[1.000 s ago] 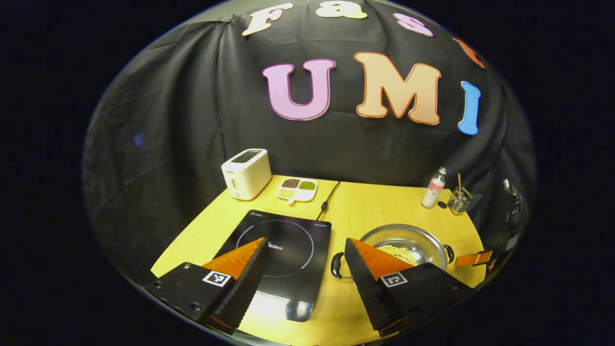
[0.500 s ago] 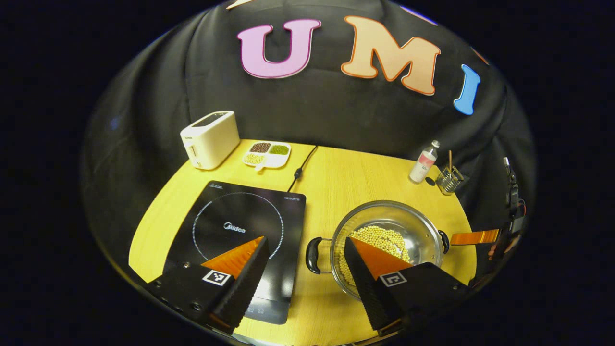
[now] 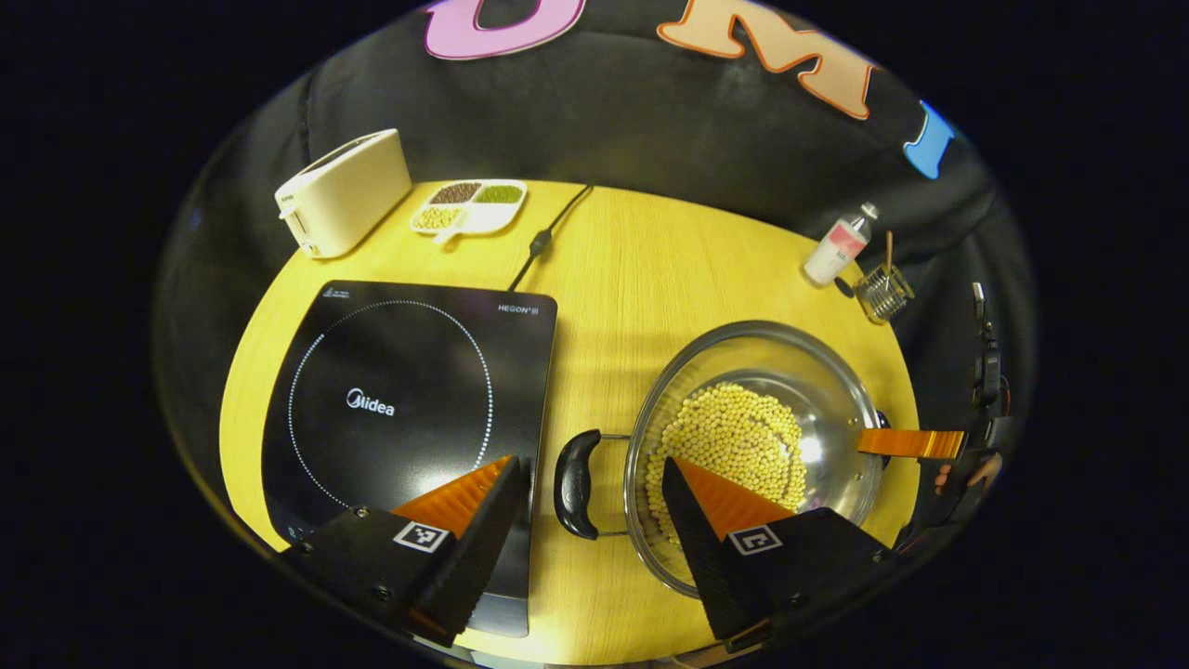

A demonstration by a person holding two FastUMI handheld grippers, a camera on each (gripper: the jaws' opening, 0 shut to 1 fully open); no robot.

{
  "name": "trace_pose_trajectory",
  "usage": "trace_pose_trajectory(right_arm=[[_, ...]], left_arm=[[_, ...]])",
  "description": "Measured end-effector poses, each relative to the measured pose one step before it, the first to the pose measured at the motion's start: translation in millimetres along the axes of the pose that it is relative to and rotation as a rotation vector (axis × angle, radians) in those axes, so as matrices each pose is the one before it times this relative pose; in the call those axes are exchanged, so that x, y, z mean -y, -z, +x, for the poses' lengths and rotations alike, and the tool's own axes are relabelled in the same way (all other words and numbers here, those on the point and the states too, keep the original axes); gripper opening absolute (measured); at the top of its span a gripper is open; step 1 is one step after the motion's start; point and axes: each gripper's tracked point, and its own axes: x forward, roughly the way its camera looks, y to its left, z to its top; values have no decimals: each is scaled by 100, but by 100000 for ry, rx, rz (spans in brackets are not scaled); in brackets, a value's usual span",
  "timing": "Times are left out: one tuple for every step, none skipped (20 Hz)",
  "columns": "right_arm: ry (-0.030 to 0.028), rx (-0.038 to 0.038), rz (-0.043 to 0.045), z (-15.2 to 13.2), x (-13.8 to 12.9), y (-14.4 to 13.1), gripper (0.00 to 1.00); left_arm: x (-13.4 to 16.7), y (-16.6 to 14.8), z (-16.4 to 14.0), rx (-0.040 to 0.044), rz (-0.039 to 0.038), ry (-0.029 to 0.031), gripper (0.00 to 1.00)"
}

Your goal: First push the handle of the pot to place it horizontally, then grasp the pot with both hands and set it on the induction cooktop.

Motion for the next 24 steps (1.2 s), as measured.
trace_pose_trajectory(right_arm=[[-333, -885, 315, 317, -64, -1, 100], [-362, -632, 483, 295, -33, 33, 92], [-214, -608, 385, 296, -23, -32, 92], [-32, -744, 239, 322, 81, 120, 92], [29, -763, 12, 244, 98, 75, 92], [-328, -753, -161, 222, -22, 175, 92], [7, -735, -264, 172, 42, 63, 92], [-174, -864, -490, 180, 23, 190, 88], [-170, -529, -556, 181, 32, 107, 88], [136, -594, -649, 157, 37, 194, 88], [-589, -482, -559, 122, 46, 27, 88], [-1591, -1095, 341, 115, -388, 283, 86], [-223, -480, -212, 131, -75, -58, 82], [89, -490, -150, 217, 129, 1, 76], [1077, -349, -107, 130, 149, 98, 76], [-1669, -47, 762, 12, -484, -77, 76], [-1784, -755, 644, 192, -518, 273, 73], [819, 354, -826, 105, 43, -46, 67], [374, -232, -924, -18, 97, 60, 60], [276, 70, -138, -133, 20, 17, 54], [366, 313, -177, 73, 19, -55, 54], [648, 96, -11, -157, 125, -1, 53], [194, 380, -342, -81, 60, -36, 51], [545, 598, -149, -263, 196, -33, 51]], left_arm=[[-15, 156, 270, -1673, -330, 197, 93], [90, 74, 368, -1263, -99, 181, 92], [56, 101, 273, -1030, 130, -8, 96], [79, 68, 310, -1113, 241, 131, 89], [148, 164, 248, -1184, 66, 231, 89], [259, 152, 275, -1491, 60, 578, 87], [156, 210, 289, -1211, -104, 365, 87], [-46, 90, 361, -1213, -24, -846, 82], [-99, 116, 166, -1132, 516, -770, 84], [-80, -56, 148, -768, 263, -284, 77], [-8, 31, 258, -667, 81, -293, 75], [-87, 91, 420, -1041, 30, -356, 80], [-16, 116, 188, -1140, -223, -57, 74], [-66, 181, 450, -1533, -512, -203, 73], [-58, -84, 234, -32, 165, -231, 73], [-79, -120, 520, -274, -25, 415, 71], [-69, 70, 56, -429, 173, -192, 67], [-9, 170, 456, -700, 501, -317, 67], [65, -173, -337, -46, 1202, -268, 68], [16, -27, 84, -538, 685, -455, 67], [46, 42, -23, -22, 636, -306, 67], [29, 29, 265, -73, -511, -79, 66], [212, 23, -224, 45, -608, 219, 66], [180, 222, 144, -714, -664, 510, 65]])
